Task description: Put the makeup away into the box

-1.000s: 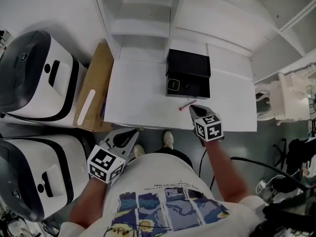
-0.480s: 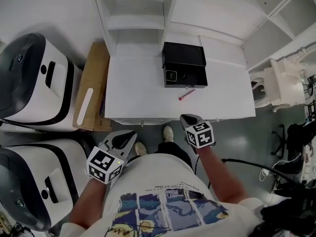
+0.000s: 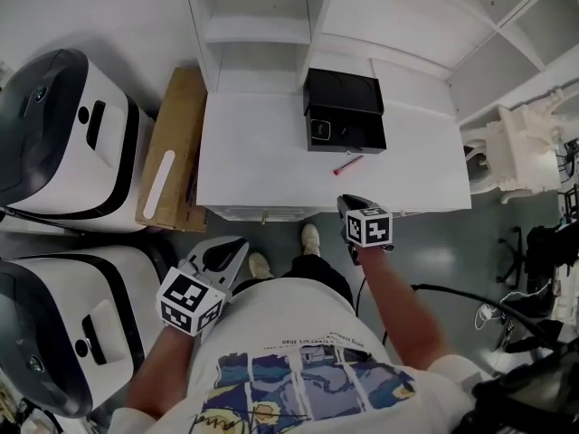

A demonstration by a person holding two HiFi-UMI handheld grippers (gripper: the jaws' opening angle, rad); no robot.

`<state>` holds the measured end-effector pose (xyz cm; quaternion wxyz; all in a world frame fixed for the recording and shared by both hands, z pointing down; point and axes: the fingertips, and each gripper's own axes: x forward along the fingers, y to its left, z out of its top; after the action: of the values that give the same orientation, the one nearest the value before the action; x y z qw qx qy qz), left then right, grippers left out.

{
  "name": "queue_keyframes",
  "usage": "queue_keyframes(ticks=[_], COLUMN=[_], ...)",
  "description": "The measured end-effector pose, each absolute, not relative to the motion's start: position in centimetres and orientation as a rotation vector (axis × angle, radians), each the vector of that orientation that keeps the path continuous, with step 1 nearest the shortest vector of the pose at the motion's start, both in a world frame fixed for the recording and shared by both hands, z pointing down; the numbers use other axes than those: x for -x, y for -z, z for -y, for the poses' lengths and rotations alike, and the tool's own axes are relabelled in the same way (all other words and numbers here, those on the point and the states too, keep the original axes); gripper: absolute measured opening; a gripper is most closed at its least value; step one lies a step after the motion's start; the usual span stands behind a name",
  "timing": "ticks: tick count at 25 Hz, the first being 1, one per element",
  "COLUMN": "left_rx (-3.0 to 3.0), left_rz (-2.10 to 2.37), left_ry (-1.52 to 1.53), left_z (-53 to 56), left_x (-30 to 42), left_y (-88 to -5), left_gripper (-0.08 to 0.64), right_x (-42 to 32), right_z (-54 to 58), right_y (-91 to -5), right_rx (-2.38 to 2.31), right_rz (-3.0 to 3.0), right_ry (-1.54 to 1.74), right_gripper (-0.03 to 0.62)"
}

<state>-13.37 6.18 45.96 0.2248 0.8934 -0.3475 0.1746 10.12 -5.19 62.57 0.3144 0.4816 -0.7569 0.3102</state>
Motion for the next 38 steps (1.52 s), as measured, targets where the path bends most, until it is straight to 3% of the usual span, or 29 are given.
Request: queue_keyframes(ticks=[4, 8, 21, 28, 33, 38], left_rx=[-2.452, -2.440, -2.399, -2.397, -2.396, -2.416], left_rz=[0.989, 1.004, 1.041, 1.042, 1.037, 1.018], left_ry=[-0.479, -0.481, -0.502, -0.506, -0.521, -0.521], left_z=[-6.2, -6.4, -5.8, -5.0, -4.7, -4.0], left_x=[14.1, 14.6, 16.1, 16.3, 16.5, 16.0], left_y=[-45.8, -45.9, -46.2, -46.3, -46.4, -46.1], left_gripper=[0.014, 0.014, 0.014, 0.014, 0.014, 0.014], right_x=[-10.8, -10.9, -12.5, -13.4, -14.3, -15.5], right_z=[7.2, 9.1, 13.8, 14.7, 14.2, 13.4], right_y=[-63.0, -63.8, -66.1, -67.4, -67.6, -67.7], right_rx=[-1.325, -1.370, -1.595, -1.616, -1.616, -1.610], right_rz=[1.954, 1.928, 1.850, 1.778, 1.742, 1.735], right_ry=[-0.838, -0.885, -1.044, -1.011, -0.985, -1.015], right_gripper=[0.060, 0.129, 0.193, 0.183, 0.089, 0.052])
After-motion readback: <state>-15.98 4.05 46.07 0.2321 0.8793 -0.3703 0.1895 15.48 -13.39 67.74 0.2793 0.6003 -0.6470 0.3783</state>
